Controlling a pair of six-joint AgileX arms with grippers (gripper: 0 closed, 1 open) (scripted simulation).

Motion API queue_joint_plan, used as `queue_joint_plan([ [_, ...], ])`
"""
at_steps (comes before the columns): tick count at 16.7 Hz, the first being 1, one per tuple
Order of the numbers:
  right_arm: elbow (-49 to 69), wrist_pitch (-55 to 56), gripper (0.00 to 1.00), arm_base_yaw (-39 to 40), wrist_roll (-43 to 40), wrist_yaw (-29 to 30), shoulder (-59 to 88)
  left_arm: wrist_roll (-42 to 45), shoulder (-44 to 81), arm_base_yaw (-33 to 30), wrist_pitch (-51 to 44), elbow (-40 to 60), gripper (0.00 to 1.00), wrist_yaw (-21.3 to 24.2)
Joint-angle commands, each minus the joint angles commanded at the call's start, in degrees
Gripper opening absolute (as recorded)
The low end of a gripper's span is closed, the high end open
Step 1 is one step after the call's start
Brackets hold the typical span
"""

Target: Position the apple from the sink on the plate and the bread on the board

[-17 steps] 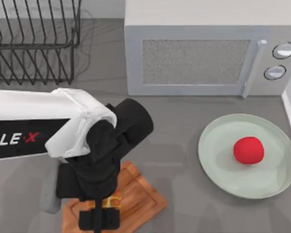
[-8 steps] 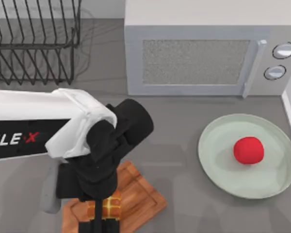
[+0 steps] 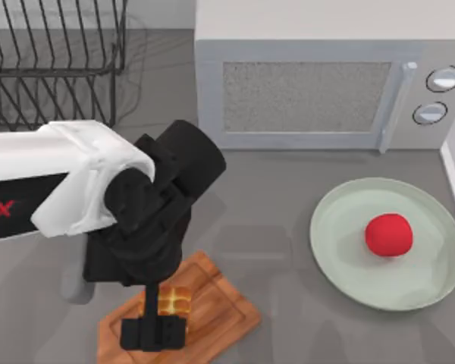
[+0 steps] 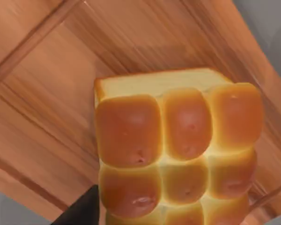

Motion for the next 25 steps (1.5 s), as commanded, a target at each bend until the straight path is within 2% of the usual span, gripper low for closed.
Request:
queue_joint_plan([
  [3,0.0,0.0,1.0,0.0,0.0,0.0,0.0,10.52,-9.28,4.58,6.62,-0.83,1.0,-0.6],
  [5,0.0,0.0,1.0,0.0,0.0,0.0,0.0,20.55,-17.13,8.59,11.91,-2.49,1.0,-0.98],
  [10,0.0,0.0,1.0,0.0,0.0,0.0,0.0,53.75,-40.34,20.37,25.55,-11.79,1.0,-1.4],
  [14,0.0,0.0,1.0,0.0,0.0,0.0,0.0,82.13,-58.7,29.17,34.01,-23.59,1.0,-1.12],
  [17,0.0,0.0,1.0,0.0,0.0,0.0,0.0,99.33,-70.34,34.25,38.16,-33.26,1.0,-0.64],
  [21,0.0,0.0,1.0,0.0,0.0,0.0,0.0,116.35,-82.89,39.11,41.65,-45.31,1.0,0.16],
  [25,0.0,0.0,1.0,0.0,0.0,0.0,0.0,127.47,-90.75,41.61,43.15,-53.68,1.0,0.86],
])
